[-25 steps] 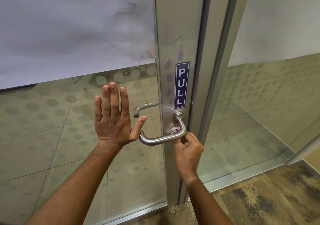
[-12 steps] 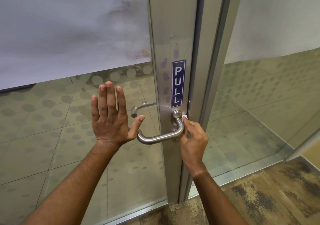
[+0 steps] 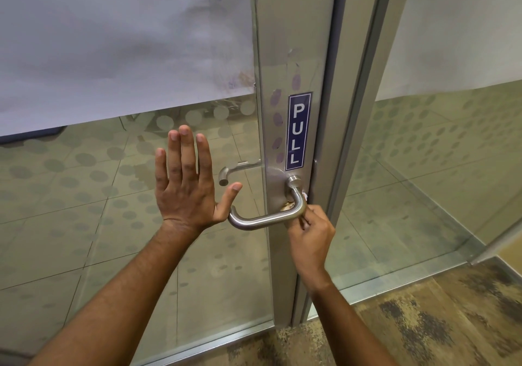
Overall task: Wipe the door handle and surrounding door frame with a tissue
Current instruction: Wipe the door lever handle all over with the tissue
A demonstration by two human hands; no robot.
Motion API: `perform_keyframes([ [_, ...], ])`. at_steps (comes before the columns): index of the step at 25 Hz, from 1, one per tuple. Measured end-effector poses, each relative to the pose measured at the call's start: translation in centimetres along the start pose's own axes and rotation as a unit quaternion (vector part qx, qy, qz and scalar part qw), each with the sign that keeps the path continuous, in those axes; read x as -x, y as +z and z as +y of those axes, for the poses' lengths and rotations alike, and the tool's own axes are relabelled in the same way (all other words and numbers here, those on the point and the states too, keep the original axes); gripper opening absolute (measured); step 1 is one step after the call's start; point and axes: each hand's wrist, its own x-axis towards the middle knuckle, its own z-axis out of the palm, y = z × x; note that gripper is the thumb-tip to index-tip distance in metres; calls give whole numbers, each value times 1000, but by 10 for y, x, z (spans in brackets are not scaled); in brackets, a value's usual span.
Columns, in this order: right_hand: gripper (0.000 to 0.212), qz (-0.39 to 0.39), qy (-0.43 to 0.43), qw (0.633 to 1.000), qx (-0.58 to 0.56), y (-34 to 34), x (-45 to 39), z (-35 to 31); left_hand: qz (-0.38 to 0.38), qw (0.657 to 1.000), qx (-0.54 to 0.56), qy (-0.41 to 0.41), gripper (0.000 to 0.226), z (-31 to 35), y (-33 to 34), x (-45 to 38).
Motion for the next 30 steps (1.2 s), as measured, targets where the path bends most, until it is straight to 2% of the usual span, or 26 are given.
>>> perform_keyframes([
  [4,16,-1,78,996,-42,10,10,-5,-1,1000,-8,-4,97,0,0,0],
  [6,7,-26,62,996,-67,15,17,-7,1,1000,-8,-10,95,1,-1,0],
  [8,16,-44,43,996,-65,20,23,-10,6,1000,-12,-11,94,1,-1,0],
  [10,21,-21,29,996,-80,25,23,-14,9,1000,-15,-8,94,1,-2,0],
  [14,24,16,30,983,-180,31,21,-24,11,1000,-13,-9,95,1,-2,-1],
  [17,29,1,19,989,-148,33,20,-22,8,1000,-13,-10,96,0,-1,-1],
  [19,21,-1,12,997,-82,28,21,-14,8,1000,-13,-9,98,0,-1,0],
  [21,7,29,35,998,-42,19,16,-6,8,1000,-15,-6,100,0,-2,0],
  [23,14,59,78,994,-49,7,10,3,6,1000,-16,-3,101,0,-2,0],
  [25,26,51,107,988,-99,-5,1,4,3,1000,-16,-5,99,0,-2,-1],
  [28,35,7,83,985,-149,-14,-16,-2,-4,1000,-11,-6,99,-1,-3,-1],
  [30,38,-13,12,991,-135,-17,-27,-8,-5,1000,-7,-5,100,-1,-3,-1],
])
